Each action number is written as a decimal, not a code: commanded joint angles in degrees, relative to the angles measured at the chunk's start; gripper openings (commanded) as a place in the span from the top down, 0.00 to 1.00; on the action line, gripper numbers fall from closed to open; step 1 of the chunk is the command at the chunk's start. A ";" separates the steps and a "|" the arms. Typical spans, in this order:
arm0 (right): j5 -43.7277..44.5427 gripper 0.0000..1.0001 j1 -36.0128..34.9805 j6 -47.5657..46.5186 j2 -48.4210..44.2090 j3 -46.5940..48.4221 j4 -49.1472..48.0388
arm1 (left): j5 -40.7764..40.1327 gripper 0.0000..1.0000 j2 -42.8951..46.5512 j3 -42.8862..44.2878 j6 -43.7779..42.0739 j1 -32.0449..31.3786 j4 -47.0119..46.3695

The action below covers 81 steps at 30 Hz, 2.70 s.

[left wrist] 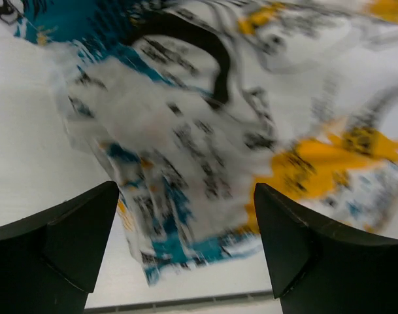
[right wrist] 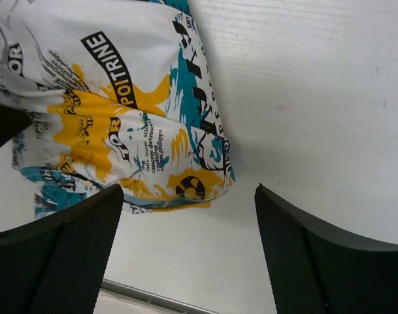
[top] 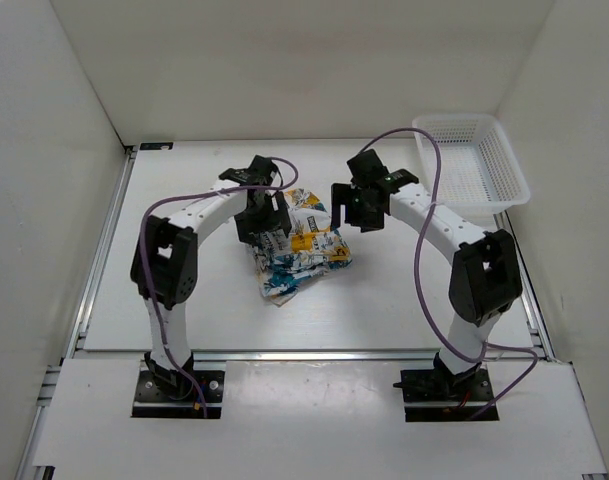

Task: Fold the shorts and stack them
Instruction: Fold the shorts

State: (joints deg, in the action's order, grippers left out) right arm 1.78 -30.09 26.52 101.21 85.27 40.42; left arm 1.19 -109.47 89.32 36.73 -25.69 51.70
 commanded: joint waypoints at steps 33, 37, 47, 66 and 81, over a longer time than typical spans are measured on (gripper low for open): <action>-23.00 0.65 0.21 -1.56 7.00 -11.89 -15.38 | -8.04 0.40 0.05 4.54 -7.46 5.39 5.32; -13.32 0.35 0.20 -1.56 1.55 -9.78 -10.03 | -8.05 0.40 3.11 7.71 -7.46 5.39 7.80; -5.80 0.88 -7.43 -3.23 -3.50 -5.03 -4.56 | -1.02 0.89 12.26 -8.01 -5.53 2.50 1.92; 1.35 0.84 -11.05 -2.17 1.66 -4.78 -5.74 | 0.57 0.85 7.51 -12.42 -7.55 2.49 -2.50; 31.78 0.00 1.77 0.28 -27.28 -7.48 7.82 | -12.78 0.25 31.67 0.34 -8.08 4.34 10.61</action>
State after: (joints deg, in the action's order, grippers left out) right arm 24.88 -30.81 25.82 76.34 81.87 42.35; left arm -6.61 -82.02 89.86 28.21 -22.44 59.72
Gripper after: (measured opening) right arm 0.995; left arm 0.747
